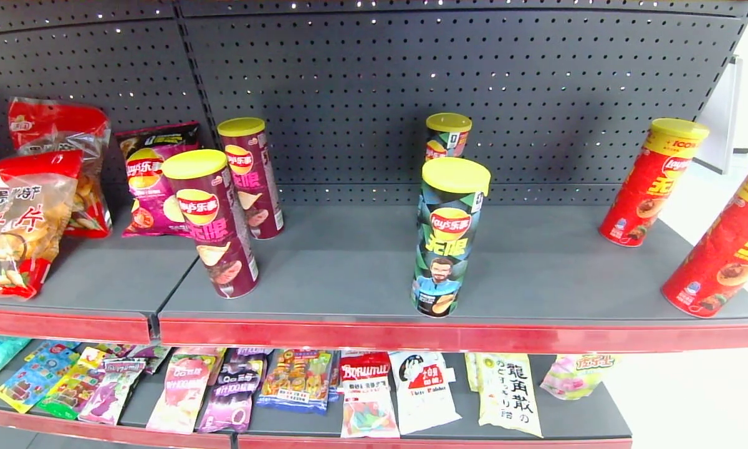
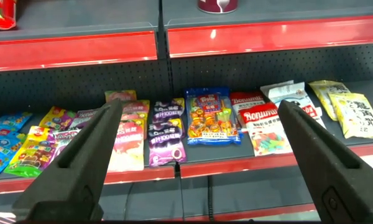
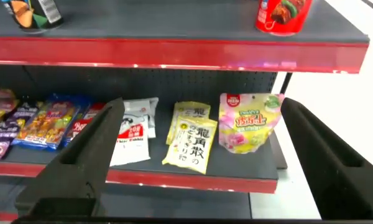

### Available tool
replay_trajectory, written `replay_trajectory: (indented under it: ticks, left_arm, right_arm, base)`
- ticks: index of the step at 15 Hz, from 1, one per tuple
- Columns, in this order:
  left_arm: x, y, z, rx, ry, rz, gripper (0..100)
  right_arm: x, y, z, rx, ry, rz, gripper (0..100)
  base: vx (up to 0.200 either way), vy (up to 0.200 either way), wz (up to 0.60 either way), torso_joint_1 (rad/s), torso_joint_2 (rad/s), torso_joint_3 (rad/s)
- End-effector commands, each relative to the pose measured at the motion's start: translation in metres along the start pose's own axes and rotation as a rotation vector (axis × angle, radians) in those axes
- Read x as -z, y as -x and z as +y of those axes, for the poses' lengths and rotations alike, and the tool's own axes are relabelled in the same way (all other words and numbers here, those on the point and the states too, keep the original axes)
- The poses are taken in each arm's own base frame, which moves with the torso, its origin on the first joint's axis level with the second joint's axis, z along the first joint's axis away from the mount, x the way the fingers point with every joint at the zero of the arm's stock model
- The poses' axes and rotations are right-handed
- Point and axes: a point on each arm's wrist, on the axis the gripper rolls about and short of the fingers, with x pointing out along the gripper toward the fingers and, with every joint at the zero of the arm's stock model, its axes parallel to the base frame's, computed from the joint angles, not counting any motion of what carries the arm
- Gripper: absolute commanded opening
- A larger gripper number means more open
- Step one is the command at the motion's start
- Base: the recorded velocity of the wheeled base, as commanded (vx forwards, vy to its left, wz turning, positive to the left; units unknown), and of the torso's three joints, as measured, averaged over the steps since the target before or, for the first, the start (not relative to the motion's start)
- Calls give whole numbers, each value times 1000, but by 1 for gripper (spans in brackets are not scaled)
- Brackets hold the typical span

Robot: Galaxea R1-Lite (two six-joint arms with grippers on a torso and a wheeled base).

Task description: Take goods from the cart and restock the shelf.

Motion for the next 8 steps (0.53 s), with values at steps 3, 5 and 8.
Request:
replay_trajectory:
  ticks: [3, 5, 8]
  left_arm:
    - [0, 0, 0, -1, 1, 1, 100]
    - [0, 0, 0, -1, 1, 1, 100]
    - [0, 0, 0, -1, 4, 2, 100]
  right_arm:
    - [0, 2, 0, 2, 31, -22, 100]
    - [1, 2, -1, 26, 11, -22, 100]
    - [1, 2, -1, 37, 9, -22, 100]
  base:
    - [0, 0, 0, 0, 0, 0]
    - [0, 0, 0, 0, 0, 0]
    - [0, 0, 0, 0, 0, 0]
